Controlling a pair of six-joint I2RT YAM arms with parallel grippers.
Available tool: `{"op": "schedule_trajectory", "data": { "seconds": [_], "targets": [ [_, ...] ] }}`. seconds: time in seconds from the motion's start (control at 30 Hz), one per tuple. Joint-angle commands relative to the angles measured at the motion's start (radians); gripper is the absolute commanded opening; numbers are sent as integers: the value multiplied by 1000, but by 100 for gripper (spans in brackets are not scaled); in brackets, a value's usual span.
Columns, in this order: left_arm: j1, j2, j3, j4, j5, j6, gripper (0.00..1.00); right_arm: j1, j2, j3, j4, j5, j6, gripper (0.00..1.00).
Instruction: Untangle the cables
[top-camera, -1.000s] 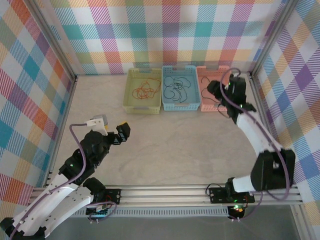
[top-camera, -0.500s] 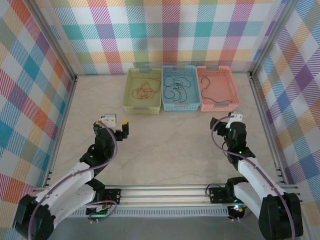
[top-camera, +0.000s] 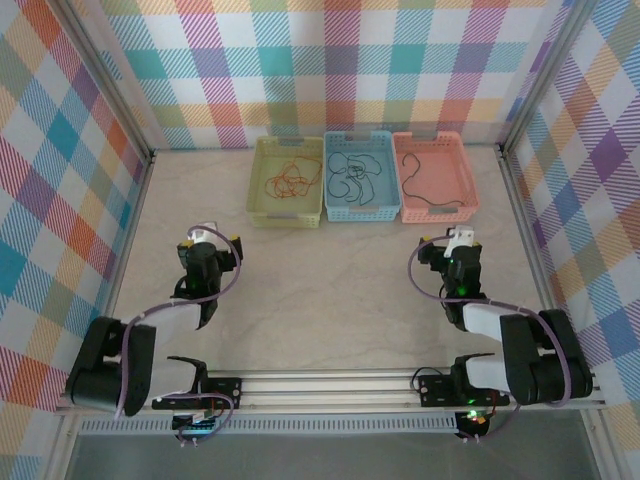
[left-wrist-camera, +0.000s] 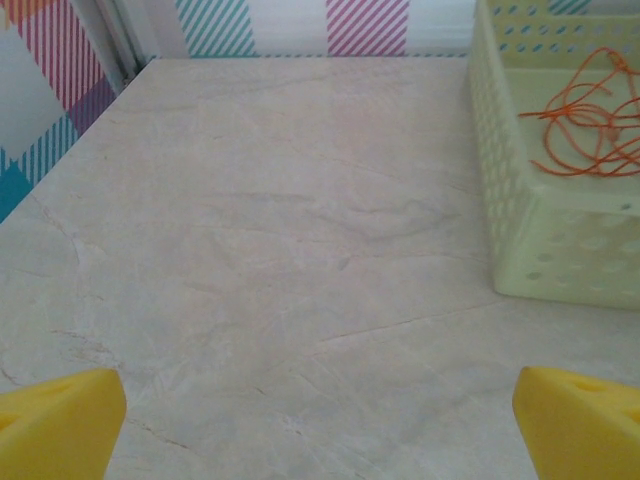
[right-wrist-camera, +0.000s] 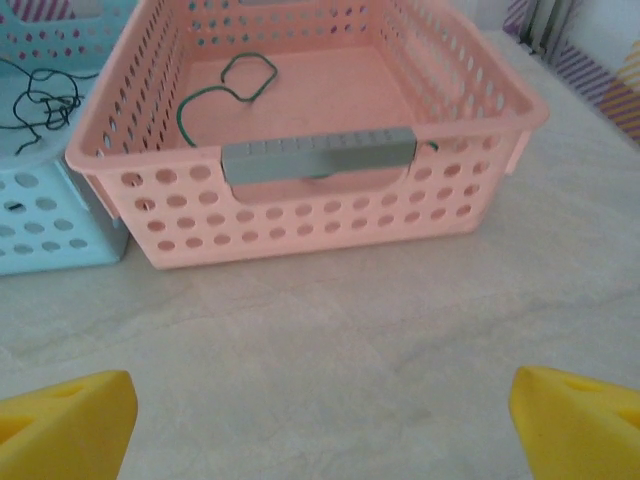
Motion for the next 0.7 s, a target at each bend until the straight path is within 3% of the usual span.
{"op": "schedule_trajectory", "data": {
  "seconds": [0.0, 0.07, 0.17, 0.3, 0.37, 0.43, 0.53, 0.6, 0.63, 0.67],
  "targets": [
    [59, 30, -27, 166, 70, -41, 99, -21, 72, -15, 220, -26, -42, 94],
    [63, 67, -18, 193, 107, -33, 98, -32, 160, -27, 338, -32, -37, 94],
    [66, 102, 4, 182, 135, -21, 98, -54, 140, 1, 244, -81, -24, 93],
    [74, 146, 28, 168, 197, -8, 98, -53, 262, 6, 383, -166, -71, 93],
    [73, 164, 54, 137, 249, 17, 97, -53, 222, 44, 237, -189, -77, 92],
    [70, 197, 71, 130, 270, 31, 97, -52, 245, 59, 244, -199, -86, 92],
    [68, 302, 64, 260, 257, 35, 90, -52, 250, 134, 120, -141, -61, 95],
    [83, 288, 101, 158, 277, 19, 87, -78, 245, 155, 59, -145, -23, 100],
    [90, 291, 107, 151, 280, 8, 87, -86, 245, 155, 60, -151, -21, 100],
    [103, 289, 119, 121, 291, -3, 98, -84, 241, 158, 48, -153, -19, 100]
  ]
}}
